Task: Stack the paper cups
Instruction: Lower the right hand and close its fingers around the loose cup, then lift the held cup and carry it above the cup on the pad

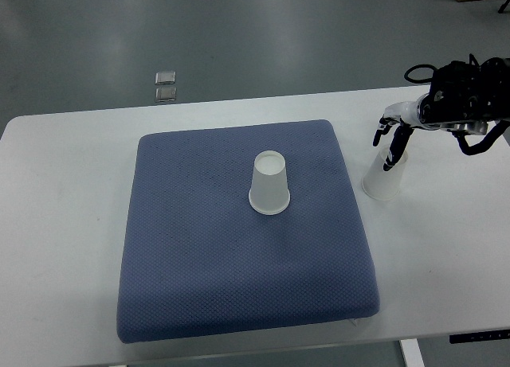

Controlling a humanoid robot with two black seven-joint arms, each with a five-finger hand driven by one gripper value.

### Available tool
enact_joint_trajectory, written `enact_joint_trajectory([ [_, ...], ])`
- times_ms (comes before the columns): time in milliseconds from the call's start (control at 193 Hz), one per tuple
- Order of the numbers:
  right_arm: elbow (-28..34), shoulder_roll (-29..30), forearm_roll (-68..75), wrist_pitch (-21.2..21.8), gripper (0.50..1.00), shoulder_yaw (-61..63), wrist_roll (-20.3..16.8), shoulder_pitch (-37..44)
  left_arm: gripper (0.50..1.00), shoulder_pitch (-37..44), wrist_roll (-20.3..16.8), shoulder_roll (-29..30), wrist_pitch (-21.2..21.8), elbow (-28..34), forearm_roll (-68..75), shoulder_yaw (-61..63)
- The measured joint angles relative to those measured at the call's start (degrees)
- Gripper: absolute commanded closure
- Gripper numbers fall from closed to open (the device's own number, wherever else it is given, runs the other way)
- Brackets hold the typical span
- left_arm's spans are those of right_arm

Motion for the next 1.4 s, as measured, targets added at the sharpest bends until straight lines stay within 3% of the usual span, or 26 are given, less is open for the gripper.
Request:
enact_joint_trajectory([
  [482,-1.3,0.0,0.3,-2.1,0.599,-0.2,0.0,-3.5,0.5,0.0,0.0,0.0,0.0,-0.1,0.0,0.0],
  [741,-1.9,-0.1,0.2,-2.2,0.73,-0.8,0.0,-4.2,0.5,0.1,0.0,0.0,0.0,0.0,0.0,0.0],
  [994,-1.7,-0.3,-0.2,-1.9,0.736,-1.8,0.1,-3.2,0.5,0.1,0.0,0.0,0.0,0.0,0.0,0.0],
  [1150,0.7,-0.8,-0.2,0.7,0.734,-3.7,0.1,3.5,0.5,0.1,0.0,0.0,0.0,0.0,0.0,0.1],
  [1398,8.1,-1.3,-1.6,12.4,0.726,-7.1,0.2,25.5,0.5,0.0,0.0,0.0,-0.1,-0.6,0.0,0.2],
])
